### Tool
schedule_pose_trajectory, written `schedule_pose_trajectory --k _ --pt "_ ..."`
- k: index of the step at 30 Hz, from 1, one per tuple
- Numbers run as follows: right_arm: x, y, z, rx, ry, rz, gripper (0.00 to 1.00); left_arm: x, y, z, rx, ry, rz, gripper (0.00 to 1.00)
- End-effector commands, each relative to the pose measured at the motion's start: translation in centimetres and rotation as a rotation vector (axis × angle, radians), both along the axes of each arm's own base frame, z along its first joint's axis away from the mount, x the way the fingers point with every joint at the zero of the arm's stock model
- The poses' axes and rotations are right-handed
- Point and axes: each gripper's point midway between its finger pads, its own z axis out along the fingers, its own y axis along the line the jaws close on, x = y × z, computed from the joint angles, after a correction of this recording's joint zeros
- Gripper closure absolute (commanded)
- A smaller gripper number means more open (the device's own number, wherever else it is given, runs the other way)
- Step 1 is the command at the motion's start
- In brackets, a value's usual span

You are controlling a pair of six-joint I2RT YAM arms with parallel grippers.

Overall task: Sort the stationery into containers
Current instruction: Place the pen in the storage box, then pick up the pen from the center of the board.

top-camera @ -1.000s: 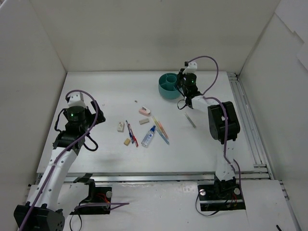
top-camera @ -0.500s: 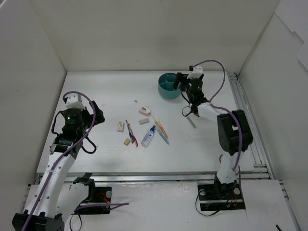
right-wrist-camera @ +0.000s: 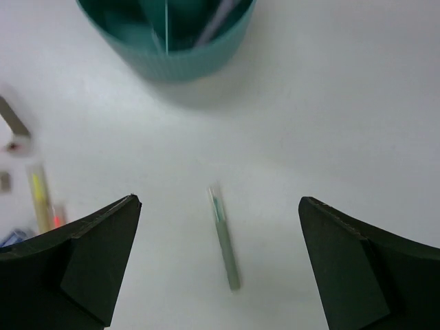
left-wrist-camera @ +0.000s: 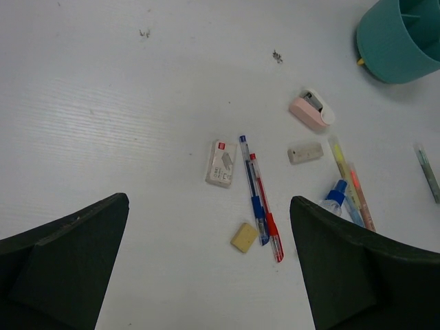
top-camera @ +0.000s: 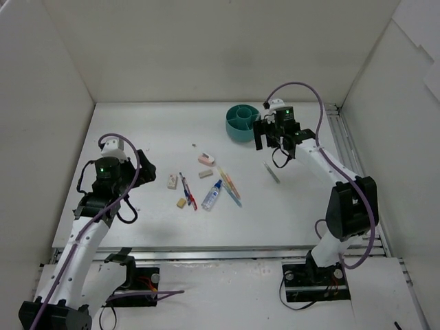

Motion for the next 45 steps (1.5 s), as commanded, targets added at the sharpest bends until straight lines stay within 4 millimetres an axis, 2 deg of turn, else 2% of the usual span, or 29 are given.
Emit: schedule_pose_trajectory --k 1,4,5,6,7,10,11,13,15,16,18,19,21,22,24,25,28,32,33,35,38,40,41,42,43,44,45 --pt "-4.5 -1.0 -5.6 -0.116 0.269 0.086 0.02 0.8 -1.0 0.0 -0.047 0.001 -0.033 0.0" --pt "-5.0 -1.1 -7.5 -0.145 0.348 0.108 0.02 0.8 -1.3 -1.1 -0.056 0.033 -0.047 0.0" --pt "-5.2 -1.1 -8.9 -0.151 0.39 0.113 0.02 0.8 -1.4 -1.4 -0.058 0.04 -0.05 0.0" --pt "-4.9 -0.8 -9.1 -0.141 0.402 0.136 0.02 0.8 -1.4 -1.5 -0.057 0.043 -0.052 0.0" --pt "-5.0 -1.1 -10.6 -0.142 0.448 0.131 0.02 0.8 -1.4 -1.6 -0.059 0.046 -0.053 0.0" --pt "-4.5 -1.4 -11.6 -0.116 0.496 0.107 0.02 0.6 -1.4 -2.0 -0.057 0.055 -0.053 0.0" --pt "-4.6 -1.2 -12.5 -0.11 0.522 0.11 0.05 0.5 -1.4 -2.2 -0.056 0.058 -0.055 0.0" --pt "-4.5 -1.3 -12.8 -0.091 0.537 0.106 0.09 0.5 -1.3 -2.2 -0.053 0.056 -0.05 0.0" --pt "-4.6 -1.4 -13.3 -0.095 0.549 0.103 0.15 0.6 -1.4 -2.2 -0.055 0.056 -0.051 0.0" --pt "-4.6 -1.4 -13.5 -0.098 0.554 0.1 0.24 0.6 -1.4 -2.3 -0.052 0.059 -0.052 0.0" --pt "-4.4 -1.9 -13.8 -0.113 0.557 0.079 0.33 0.6 -1.3 -2.4 -0.051 0.06 -0.049 0.0" --pt "-4.4 -2.0 -14.2 -0.121 0.565 0.07 0.45 0.7 -1.2 -2.7 -0.048 0.067 -0.045 0.0" --pt "-4.1 -2.4 -14.4 -0.141 0.564 0.053 0.54 0.8 -1.2 -2.7 -0.048 0.067 -0.045 0.0" --pt "-4.1 -2.4 -14.6 -0.143 0.568 0.05 0.62 0.8 -1.2 -2.7 -0.047 0.069 -0.042 0.0" --pt "-3.9 -2.3 -14.6 -0.14 0.567 0.054 0.66 0.9 -1.2 -2.8 -0.044 0.07 -0.042 0.0" --pt "-3.9 -2.3 -14.8 -0.142 0.57 0.055 0.72 0.9 -1.1 -3.0 -0.042 0.074 -0.039 0.0" --pt "-3.5 -2.2 -14.5 -0.138 0.56 0.06 0.81 1.1 -1.0 -2.9 -0.037 0.071 -0.036 0.0" --pt "-3.3 -1.8 -14.5 -0.126 0.559 0.076 0.89 1.1 -0.9 -3.0 -0.032 0.07 -0.032 0.0" --pt "-3.2 -1.7 -14.4 -0.124 0.556 0.076 0.97 1.2 -0.9 -3.0 -0.03 0.07 -0.033 0.0" --pt "-3.3 -1.6 -14.0 -0.114 0.551 0.077 1.0 1.2 -0.8 -2.9 -0.025 0.068 -0.029 0.0" --pt "-2.7 -1.3 -11.7 -0.09 0.486 0.074 1.0 1.3 -0.7 -2.6 -0.018 0.062 -0.025 0.0" --pt "-2.3 -0.9 -8.9 -0.062 0.407 0.083 1.0 1.4 -0.6 -2.3 -0.013 0.055 -0.024 0.0" --pt "-1.4 -0.6 -7.6 -0.045 0.35 0.077 1.0 1.5 -0.6 -2.1 -0.014 0.051 -0.024 0.0" --pt "-0.9 -0.5 -5.4 -0.025 0.286 0.071 1.0 1.6 -0.6 -2.1 -0.012 0.05 -0.025 0.0" --pt "-0.5 -0.3 -4.2 -0.008 0.241 0.071 1.0 1.7 -0.6 -1.9 -0.01 0.046 -0.026 0.0" --pt "1.1 0.1 -2.3 0.02 0.143 0.06 1.0 1.8 -0.6 -1.8 -0.012 0.044 -0.026 0.0" --pt "1.6 0.2 0.2 0.042 0.061 0.06 1.0 1.9 -0.6 -1.9 -0.011 0.046 -0.021 0.0"
